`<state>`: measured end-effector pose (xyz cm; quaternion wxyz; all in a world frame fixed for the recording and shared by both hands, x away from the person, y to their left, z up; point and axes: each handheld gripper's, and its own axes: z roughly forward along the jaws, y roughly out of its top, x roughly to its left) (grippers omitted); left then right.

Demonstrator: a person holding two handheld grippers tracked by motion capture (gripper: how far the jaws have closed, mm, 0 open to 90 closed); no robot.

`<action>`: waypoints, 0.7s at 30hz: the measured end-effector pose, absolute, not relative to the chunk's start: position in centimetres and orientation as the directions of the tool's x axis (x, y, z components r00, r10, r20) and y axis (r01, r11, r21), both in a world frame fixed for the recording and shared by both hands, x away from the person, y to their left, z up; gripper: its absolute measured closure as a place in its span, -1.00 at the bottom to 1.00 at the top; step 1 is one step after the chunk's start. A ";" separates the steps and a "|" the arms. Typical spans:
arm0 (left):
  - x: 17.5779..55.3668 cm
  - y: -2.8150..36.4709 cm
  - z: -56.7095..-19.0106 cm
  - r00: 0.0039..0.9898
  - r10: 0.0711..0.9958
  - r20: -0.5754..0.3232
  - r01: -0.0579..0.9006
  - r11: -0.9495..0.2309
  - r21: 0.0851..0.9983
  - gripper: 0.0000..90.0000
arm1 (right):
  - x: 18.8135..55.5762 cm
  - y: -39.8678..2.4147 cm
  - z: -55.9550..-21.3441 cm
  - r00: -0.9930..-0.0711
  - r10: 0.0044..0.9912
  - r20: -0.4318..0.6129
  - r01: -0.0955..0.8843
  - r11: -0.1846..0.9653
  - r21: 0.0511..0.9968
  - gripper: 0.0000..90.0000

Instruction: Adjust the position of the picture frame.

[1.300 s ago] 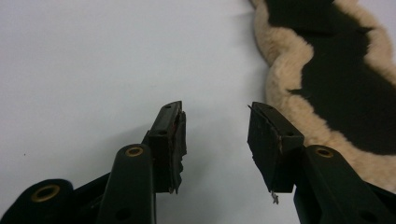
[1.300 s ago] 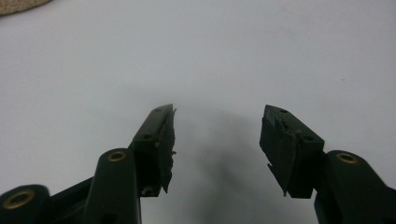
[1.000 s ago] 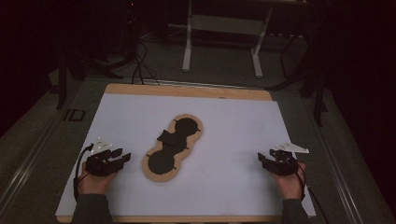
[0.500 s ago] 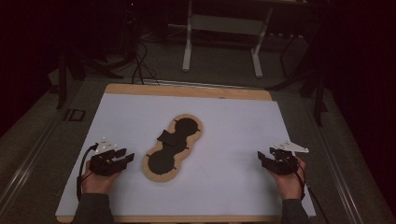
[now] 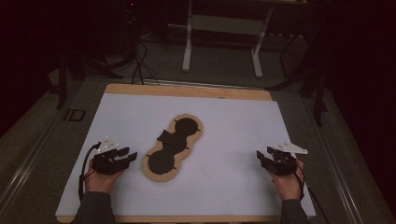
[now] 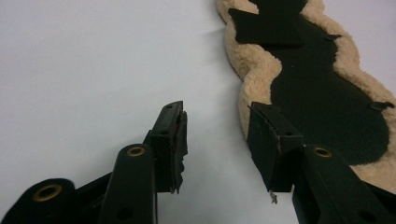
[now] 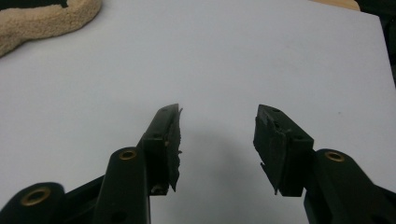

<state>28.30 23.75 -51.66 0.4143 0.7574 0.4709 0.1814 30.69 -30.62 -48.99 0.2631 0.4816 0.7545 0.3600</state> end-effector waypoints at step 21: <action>28.5 22.3 -51.7 0.523 0.849 -0.071 0.549 -0.272 0.791 1.00 | 30.6 -30.0 -49.0 -0.424 0.905 -0.038 0.538 0.285 0.794 -0.07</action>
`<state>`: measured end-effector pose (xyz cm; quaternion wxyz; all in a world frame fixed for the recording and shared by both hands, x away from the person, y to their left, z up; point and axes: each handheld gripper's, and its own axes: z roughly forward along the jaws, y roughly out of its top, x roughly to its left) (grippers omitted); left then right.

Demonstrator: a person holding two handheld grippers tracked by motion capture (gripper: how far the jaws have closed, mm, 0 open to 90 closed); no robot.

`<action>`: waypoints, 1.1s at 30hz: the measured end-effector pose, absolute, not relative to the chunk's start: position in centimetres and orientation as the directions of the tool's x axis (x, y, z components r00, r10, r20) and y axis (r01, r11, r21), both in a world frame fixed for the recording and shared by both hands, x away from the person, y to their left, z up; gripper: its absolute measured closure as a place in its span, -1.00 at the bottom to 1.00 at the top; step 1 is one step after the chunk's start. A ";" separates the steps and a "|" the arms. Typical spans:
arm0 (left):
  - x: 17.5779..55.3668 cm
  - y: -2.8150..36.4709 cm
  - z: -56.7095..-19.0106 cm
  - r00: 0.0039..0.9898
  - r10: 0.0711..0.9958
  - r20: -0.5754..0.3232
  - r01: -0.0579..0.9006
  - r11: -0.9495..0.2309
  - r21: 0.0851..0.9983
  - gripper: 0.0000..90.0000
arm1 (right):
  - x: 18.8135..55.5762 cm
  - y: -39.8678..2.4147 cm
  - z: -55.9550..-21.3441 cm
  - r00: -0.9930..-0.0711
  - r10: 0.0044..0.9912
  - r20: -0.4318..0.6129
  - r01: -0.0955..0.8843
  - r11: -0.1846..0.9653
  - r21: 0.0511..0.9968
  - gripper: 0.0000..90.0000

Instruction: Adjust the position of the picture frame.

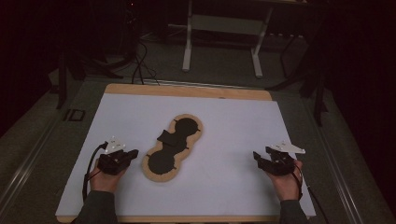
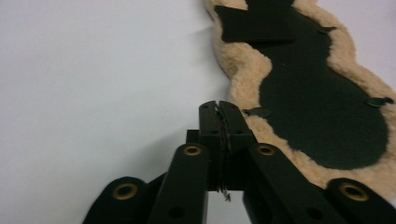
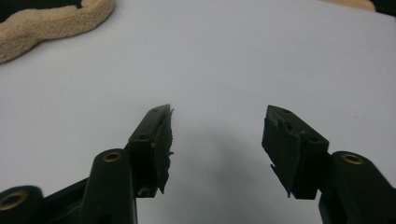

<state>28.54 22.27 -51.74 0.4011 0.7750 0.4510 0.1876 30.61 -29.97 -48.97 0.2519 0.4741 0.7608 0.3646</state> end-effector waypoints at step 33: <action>30.8 21.3 -52.2 0.514 0.855 -0.068 0.579 -0.288 0.763 0.99 | 30.6 -30.6 -49.4 -0.413 0.911 0.018 0.563 0.240 0.791 -0.11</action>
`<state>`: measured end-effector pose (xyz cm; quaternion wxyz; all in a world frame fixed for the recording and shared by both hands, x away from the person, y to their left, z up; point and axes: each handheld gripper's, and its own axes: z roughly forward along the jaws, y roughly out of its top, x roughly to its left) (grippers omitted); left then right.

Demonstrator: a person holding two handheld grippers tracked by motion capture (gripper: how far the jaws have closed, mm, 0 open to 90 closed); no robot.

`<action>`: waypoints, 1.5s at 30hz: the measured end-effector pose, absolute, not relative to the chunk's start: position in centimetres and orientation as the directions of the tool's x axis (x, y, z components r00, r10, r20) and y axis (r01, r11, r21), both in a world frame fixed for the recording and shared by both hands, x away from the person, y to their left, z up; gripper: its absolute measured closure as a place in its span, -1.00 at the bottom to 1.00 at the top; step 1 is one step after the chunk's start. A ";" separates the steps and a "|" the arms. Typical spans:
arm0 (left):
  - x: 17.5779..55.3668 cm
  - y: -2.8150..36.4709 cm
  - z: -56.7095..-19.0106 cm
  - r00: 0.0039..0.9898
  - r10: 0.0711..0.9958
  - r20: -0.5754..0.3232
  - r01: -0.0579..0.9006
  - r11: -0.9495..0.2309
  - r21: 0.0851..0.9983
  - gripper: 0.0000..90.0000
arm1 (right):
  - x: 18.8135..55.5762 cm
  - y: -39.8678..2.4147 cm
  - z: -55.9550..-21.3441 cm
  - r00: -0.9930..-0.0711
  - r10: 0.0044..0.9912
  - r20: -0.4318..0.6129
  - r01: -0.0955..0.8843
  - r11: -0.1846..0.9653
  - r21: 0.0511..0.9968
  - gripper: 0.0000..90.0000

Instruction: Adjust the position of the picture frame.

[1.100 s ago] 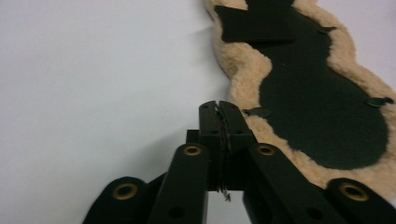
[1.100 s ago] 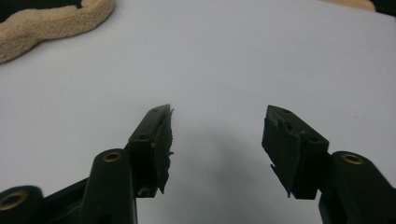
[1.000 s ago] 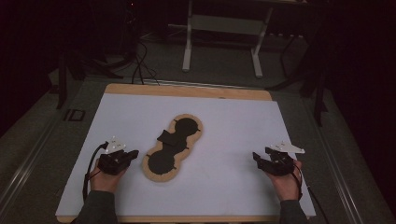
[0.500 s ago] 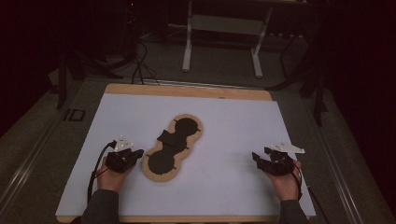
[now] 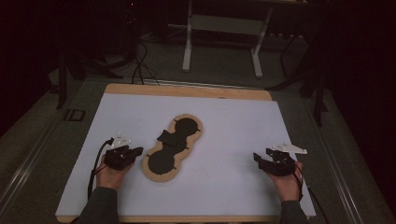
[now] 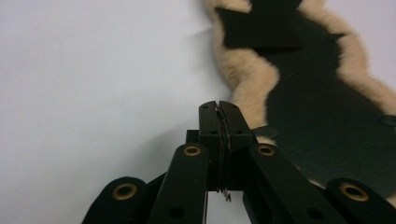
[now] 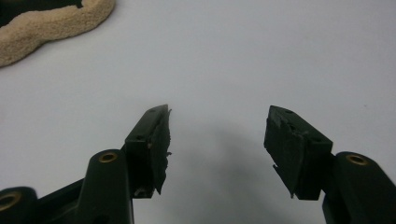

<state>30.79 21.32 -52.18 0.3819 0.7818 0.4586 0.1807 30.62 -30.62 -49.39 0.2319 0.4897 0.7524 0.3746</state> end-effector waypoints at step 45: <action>32.9 18.4 -53.9 0.593 0.796 -0.117 0.595 -0.335 0.730 1.00 | 30.7 -30.9 -49.5 -0.409 0.912 0.023 0.572 0.236 0.786 -0.08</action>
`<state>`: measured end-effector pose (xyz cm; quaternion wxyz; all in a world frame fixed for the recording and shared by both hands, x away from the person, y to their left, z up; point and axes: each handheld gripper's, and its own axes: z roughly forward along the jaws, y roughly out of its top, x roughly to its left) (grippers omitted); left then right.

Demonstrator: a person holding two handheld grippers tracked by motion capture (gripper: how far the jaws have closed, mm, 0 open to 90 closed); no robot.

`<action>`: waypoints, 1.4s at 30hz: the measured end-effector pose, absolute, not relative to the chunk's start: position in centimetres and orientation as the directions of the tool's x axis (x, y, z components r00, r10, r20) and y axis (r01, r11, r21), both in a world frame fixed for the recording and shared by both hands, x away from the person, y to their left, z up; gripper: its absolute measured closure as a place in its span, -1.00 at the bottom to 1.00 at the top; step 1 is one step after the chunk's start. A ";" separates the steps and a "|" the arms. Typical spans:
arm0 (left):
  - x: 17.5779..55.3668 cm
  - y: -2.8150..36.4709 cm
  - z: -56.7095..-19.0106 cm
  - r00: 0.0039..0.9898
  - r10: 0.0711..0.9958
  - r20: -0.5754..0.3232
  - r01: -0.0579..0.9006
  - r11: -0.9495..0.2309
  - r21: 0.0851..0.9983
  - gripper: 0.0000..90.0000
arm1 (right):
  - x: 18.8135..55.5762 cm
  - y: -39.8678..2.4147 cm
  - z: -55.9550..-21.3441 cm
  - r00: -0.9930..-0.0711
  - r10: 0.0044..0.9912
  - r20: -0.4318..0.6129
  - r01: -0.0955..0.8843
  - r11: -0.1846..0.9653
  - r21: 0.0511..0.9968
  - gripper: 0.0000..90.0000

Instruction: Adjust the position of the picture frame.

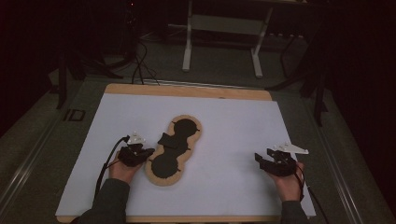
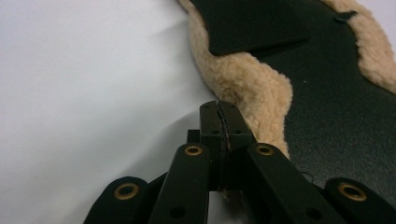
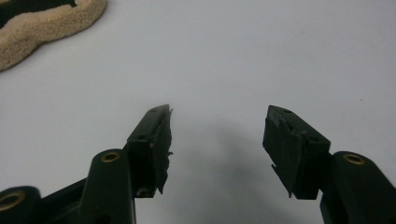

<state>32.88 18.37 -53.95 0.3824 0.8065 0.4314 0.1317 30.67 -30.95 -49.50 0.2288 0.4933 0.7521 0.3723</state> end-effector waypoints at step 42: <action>29.8 13.5 -53.4 0.722 0.689 -0.062 0.522 -0.485 0.702 1.00 | 30.7 -30.6 -49.6 -0.418 0.909 0.003 0.574 0.262 0.776 -0.04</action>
